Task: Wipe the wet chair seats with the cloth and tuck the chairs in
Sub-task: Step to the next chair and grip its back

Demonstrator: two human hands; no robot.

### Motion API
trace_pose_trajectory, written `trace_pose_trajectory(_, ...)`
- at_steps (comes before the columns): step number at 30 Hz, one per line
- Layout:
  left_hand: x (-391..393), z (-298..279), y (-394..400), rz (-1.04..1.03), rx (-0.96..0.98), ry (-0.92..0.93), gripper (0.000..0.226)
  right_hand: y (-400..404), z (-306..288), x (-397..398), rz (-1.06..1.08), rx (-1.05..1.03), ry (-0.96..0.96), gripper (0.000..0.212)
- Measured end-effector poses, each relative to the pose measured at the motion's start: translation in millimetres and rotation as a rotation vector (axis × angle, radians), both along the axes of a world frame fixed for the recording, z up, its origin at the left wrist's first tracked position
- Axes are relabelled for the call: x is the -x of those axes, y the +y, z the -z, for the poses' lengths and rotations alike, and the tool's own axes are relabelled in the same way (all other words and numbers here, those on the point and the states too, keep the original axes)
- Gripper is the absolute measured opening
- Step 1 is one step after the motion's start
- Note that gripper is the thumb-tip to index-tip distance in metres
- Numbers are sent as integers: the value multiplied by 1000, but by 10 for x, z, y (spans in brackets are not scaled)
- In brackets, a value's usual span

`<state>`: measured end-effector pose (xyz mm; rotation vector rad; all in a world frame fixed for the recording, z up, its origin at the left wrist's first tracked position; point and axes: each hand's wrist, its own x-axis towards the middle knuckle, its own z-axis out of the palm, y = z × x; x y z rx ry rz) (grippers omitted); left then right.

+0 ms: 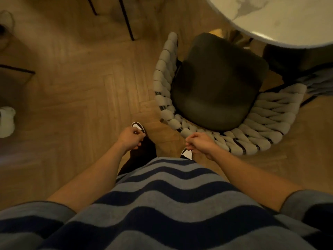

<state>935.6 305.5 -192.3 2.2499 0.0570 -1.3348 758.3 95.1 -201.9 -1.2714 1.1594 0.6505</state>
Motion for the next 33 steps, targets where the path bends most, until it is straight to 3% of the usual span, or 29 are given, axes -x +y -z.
trace_pose_trajectory(10, -1611, 7, 823, -171, -28, 44, 10, 439, 6, -1961, -177, 86, -39, 7)
trace_pose_trajectory(16, -2674, -26, 1121, -139, -59, 49, 19, 590, 4, -2914, -149, 108, -43, 9)
trace_pose_trajectory(27, -4353, 43, 682, -90, -9, 58, 17, 179, -24, -4552, -74, 153, -40, 13)
trace_pose_trajectory(33, -5324, 56, 318, -106, -53, 57, 14, -282, -1, -5546, -143, 132, -34, 9)
